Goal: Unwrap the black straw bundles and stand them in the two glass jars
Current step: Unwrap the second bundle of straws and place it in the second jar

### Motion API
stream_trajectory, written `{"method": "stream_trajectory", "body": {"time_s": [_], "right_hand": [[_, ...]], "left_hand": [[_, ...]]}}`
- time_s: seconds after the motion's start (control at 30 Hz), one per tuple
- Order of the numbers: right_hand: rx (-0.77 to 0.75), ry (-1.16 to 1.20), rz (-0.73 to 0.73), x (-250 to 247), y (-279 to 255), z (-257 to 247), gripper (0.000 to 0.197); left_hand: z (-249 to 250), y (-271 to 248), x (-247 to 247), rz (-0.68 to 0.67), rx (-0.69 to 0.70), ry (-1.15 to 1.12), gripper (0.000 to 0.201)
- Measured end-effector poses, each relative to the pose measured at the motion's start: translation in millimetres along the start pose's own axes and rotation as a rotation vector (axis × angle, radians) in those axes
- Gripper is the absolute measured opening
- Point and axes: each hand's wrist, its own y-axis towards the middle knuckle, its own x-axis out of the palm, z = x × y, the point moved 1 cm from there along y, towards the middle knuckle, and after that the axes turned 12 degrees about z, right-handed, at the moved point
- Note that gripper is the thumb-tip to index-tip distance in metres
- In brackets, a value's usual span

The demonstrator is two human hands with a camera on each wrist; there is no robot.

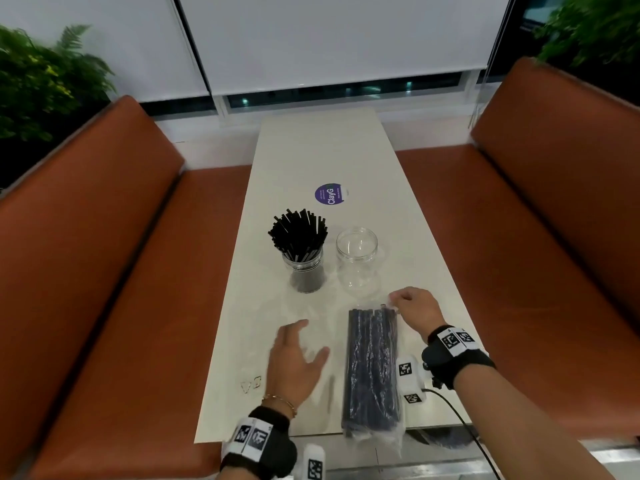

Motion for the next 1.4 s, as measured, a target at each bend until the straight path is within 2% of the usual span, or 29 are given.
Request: {"method": "stream_trajectory", "body": {"time_s": [0.07,0.13,0.3,0.4,0.47,0.5,0.57,0.7,0.87,1.0,1.07,1.17,1.23,1.3,1.4], "right_hand": [[-0.034,0.013,-0.026,-3,-1,-5,0.02],[-0.092,0.096,-0.062,-13,-11,-18,0.017],[-0.349,0.221,-0.244,-60,-61,-65,0.016],[-0.445,0.23,-0.274,-86,-82,-82,0.019],[-0.451,0.271,-0.263,-98,-88,-90,0.019],[-0.443,0.299,-0.261,-103,-90,-92,0.018],[-0.435,0.354,-0.252,-113,-95,-96,0.016],[-0.504,0.322,-0.194,-132,-99,-93,0.016],[-0.475,0.342,-0.115,-151,-97,-80,0.019],[-0.382,0.382,-0.034,-156,-92,-61,0.019],[-0.343,0.397,-0.019,-157,-92,-57,0.019],[-0.351,0.337,0.026,-159,-94,-61,0.014],[-0.426,0.152,0.073,-164,-98,-68,0.016],[-0.578,-0.081,0.112,-166,-107,-83,0.04],[-0.785,-0.104,0.073,-144,-131,-115,0.056]], "left_hand": [[21,-3,11,-0.083,0.012,-0.126,0.062],[41,-1,15,-0.111,0.045,-0.205,0.063],[89,13,-8,-0.049,0.266,-0.289,0.072],[115,17,-32,-0.083,0.297,-0.313,0.048],[125,18,-46,-0.111,0.271,-0.352,0.022],[129,17,-52,-0.121,0.272,-0.359,0.017],[131,16,-62,-0.123,0.332,-0.295,0.02],[121,16,-79,-0.033,0.55,-0.07,0.031],[110,14,-103,0.139,0.632,0.153,0.033],[100,18,-118,0.247,0.576,0.214,0.036],[96,20,-118,0.221,0.42,0.038,0.028],[98,19,-115,0.12,0.117,-0.395,0.007],[106,13,-109,0.067,0.077,-0.565,0.01],[114,10,-103,0.067,0.086,-0.601,0.014],[125,9,-99,0.111,0.024,-0.684,0.016]]}}
